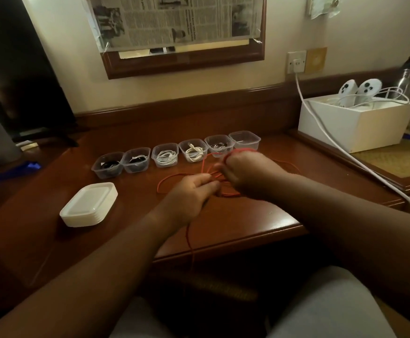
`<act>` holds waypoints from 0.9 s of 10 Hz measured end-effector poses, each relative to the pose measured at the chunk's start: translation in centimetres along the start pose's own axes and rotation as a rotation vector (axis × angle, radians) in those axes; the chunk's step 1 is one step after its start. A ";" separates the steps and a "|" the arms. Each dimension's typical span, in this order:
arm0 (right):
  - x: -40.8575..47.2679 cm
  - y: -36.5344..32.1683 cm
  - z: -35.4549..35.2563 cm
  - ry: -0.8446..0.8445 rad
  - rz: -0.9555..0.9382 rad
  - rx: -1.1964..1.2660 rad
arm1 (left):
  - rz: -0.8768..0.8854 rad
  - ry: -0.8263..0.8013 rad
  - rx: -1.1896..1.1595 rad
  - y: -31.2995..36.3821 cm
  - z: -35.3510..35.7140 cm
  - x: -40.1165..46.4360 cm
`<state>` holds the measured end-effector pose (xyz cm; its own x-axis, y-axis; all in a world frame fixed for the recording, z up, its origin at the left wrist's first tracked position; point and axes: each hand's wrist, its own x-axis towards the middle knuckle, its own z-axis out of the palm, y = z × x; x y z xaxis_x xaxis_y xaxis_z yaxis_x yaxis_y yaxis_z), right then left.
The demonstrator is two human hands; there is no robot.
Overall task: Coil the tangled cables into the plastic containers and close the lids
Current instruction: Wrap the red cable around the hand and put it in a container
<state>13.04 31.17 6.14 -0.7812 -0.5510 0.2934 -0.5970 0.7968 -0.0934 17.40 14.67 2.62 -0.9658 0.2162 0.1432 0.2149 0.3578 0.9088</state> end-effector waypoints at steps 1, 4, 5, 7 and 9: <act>-1.0 -0.4 1.3 -0.259 0.237 0.539 | 0.084 0.086 0.080 -0.1 -2.6 0.3; 0.5 -2.6 -1.5 -0.127 -0.007 2.036 | -0.008 0.009 -0.461 -1.8 0.8 0.1; 1.0 -0.6 -0.6 0.319 -0.135 0.854 | -0.011 0.021 -0.282 -1.2 0.4 -0.1; 0.3 -1.3 1.4 -0.156 0.138 0.511 | 0.130 0.166 -0.047 -0.2 -3.4 0.9; -0.3 -3.1 -0.4 -0.597 -0.026 2.305 | 0.000 0.120 -0.566 -2.4 -1.1 1.3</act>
<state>15.18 29.02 6.74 -0.4700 -0.8691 0.1540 0.5667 -0.4309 -0.7023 15.45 13.06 1.06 -0.9826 0.0995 0.1568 0.1358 -0.1909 0.9722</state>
